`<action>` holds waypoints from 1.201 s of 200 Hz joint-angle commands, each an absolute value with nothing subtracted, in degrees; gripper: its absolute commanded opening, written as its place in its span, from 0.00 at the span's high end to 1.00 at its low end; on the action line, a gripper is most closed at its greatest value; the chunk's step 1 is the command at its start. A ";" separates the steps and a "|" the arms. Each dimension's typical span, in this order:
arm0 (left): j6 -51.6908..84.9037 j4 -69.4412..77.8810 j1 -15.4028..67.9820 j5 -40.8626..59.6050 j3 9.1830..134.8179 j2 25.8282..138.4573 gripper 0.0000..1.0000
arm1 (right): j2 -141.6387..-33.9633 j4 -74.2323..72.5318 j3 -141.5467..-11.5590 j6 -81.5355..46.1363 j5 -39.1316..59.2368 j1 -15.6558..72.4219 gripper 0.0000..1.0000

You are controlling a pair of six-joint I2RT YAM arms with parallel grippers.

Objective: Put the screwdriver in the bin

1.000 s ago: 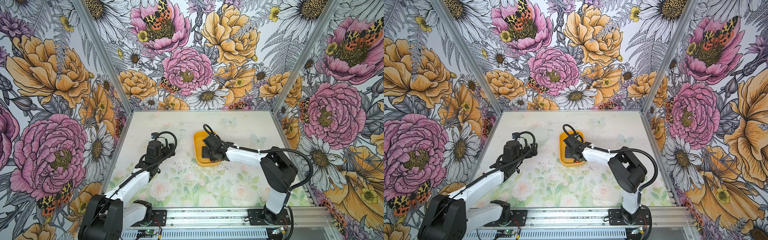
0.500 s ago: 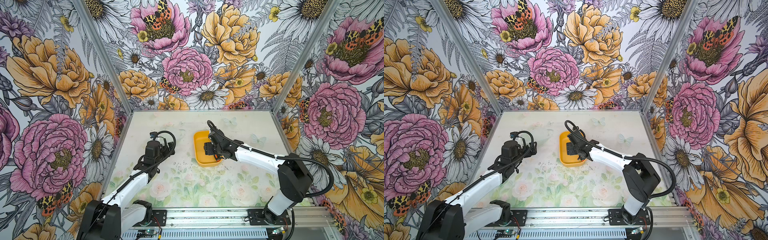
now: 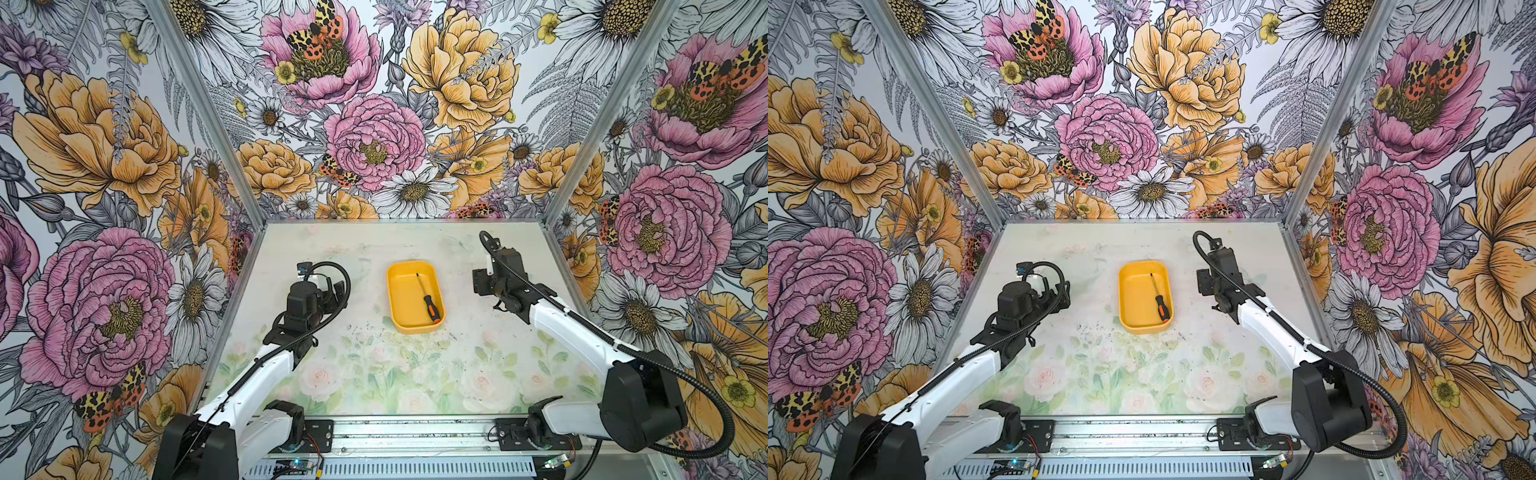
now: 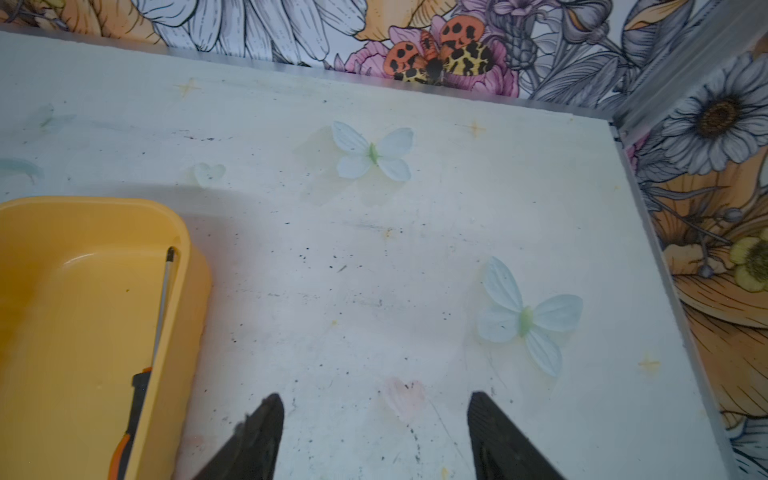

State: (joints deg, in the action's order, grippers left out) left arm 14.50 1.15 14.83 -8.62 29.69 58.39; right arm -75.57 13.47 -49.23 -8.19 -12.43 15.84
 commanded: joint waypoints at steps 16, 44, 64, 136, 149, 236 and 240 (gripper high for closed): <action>6.67 7.35 14.33 -13.31 30.92 56.69 0.01 | -73.22 -6.90 -37.87 -5.03 -11.27 9.67 0.29; 2.45 11.94 12.54 -13.84 30.33 57.54 0.01 | -75.09 -14.54 -33.28 -5.18 -13.43 7.83 0.29; -0.11 14.06 11.07 -14.63 29.75 58.44 0.01 | -76.24 -19.56 -30.76 -4.98 -16.18 7.49 0.29; -4.43 29.30 8.19 -13.14 21.44 61.66 0.01 | -76.54 -41.09 -20.79 -4.78 -20.83 4.58 0.29; -4.52 30.41 7.92 -12.75 20.77 62.30 0.01 | -76.22 -44.11 -19.25 -4.93 -21.06 3.99 0.29; -4.87 41.97 7.03 -12.39 15.58 66.81 0.01 | -86.03 -54.69 -18.91 -3.41 -15.10 2.73 0.29; -4.86 42.39 7.03 -12.39 15.42 67.02 0.01 | -86.59 -54.51 -19.26 -3.31 -15.09 2.78 0.29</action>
